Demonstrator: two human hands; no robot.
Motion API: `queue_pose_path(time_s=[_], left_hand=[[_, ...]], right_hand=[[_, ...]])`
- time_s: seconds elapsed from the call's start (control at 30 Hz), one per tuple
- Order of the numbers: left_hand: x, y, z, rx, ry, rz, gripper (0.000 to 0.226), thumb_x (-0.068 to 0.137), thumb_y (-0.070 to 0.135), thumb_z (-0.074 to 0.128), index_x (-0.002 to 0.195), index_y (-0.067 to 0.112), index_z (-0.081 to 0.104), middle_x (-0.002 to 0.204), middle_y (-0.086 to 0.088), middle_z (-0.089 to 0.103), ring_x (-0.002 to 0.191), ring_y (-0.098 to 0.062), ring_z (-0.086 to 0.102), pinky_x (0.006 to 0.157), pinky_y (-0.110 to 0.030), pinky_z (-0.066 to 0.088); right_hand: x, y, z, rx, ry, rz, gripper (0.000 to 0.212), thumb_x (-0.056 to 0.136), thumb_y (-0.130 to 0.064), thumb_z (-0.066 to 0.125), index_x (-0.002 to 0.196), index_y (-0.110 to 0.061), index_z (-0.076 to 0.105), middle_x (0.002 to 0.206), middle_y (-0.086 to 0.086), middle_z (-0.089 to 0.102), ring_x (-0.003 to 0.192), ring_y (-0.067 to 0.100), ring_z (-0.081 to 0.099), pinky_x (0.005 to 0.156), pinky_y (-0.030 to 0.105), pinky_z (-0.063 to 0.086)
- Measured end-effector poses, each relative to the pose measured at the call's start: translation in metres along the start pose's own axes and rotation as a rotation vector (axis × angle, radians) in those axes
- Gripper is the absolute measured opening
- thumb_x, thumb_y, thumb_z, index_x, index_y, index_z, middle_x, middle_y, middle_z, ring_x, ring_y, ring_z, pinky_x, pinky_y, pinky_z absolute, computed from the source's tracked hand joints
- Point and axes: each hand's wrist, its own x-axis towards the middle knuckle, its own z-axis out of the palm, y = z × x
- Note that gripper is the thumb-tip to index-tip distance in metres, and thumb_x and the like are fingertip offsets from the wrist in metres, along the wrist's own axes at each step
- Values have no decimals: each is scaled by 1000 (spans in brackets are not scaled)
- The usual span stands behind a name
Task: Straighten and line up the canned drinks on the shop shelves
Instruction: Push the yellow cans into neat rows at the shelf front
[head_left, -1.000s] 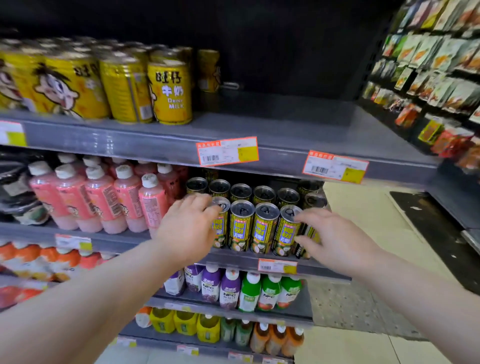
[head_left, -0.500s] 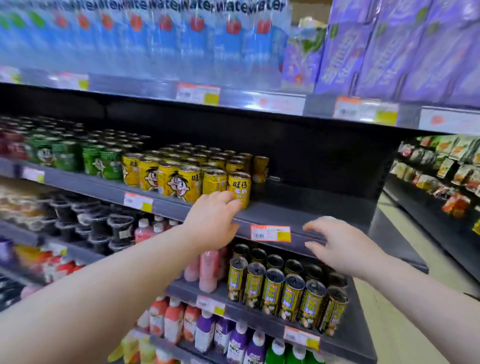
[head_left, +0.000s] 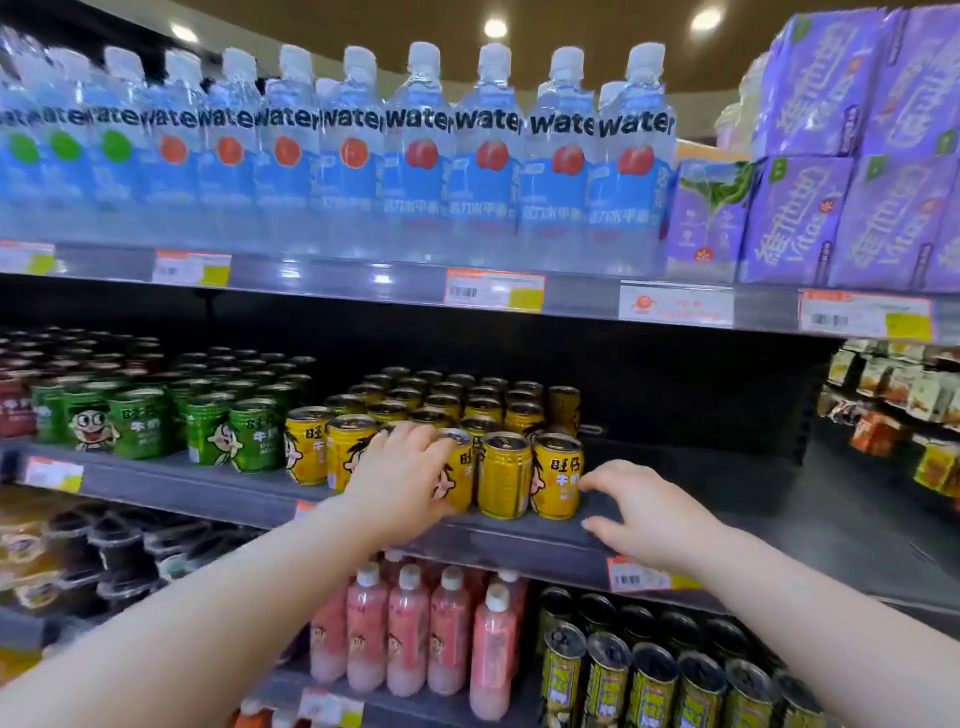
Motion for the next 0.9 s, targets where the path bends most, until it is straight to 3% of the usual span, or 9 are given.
queue_pose_path(time_s=[0.3, 0.47, 0.67, 0.77, 0.9], left_hand=[[39, -46, 25, -36, -139, 48, 87, 81, 62, 52, 148, 21, 14, 156, -3, 15, 145, -25, 4, 116, -48, 4], [59, -42, 38, -67, -153, 156, 82, 85, 56, 51, 149, 26, 9, 158, -1, 7, 146, -23, -1, 115, -51, -2], [69, -43, 48, -91, -146, 226, 67, 91, 43, 50, 147, 31, 16, 155, 5, 19, 142, -20, 19, 114, -38, 21], [75, -41, 44, -113, -112, 216, 69, 87, 49, 52, 146, 30, 21, 151, 3, 26, 137, -20, 24, 111, -36, 27], [94, -27, 35, -145, -161, 180, 81, 82, 65, 49, 147, 31, 16, 152, 0, 25, 139, -23, 23, 113, -39, 25]], right_hand=[[51, -29, 15, -56, 4, 154, 72, 83, -42, 63, 144, -24, 29, 152, 3, 25, 141, 22, 23, 111, 39, 32], [72, -12, 23, 155, -7, 283, 90, 76, -41, 71, 147, -24, 20, 154, 5, 17, 139, 25, 28, 111, 39, 33], [88, 5, 42, 446, -14, 302, 83, 78, -30, 73, 145, -26, 24, 143, 6, 33, 126, 18, 42, 104, 26, 37], [92, 13, 54, 522, 38, 293, 75, 79, -27, 72, 141, -31, 30, 135, 4, 39, 113, 12, 46, 99, 26, 42], [98, 26, 64, 583, 42, 246, 75, 78, -26, 73, 139, -34, 28, 130, 0, 47, 114, 13, 50, 97, 27, 45]])
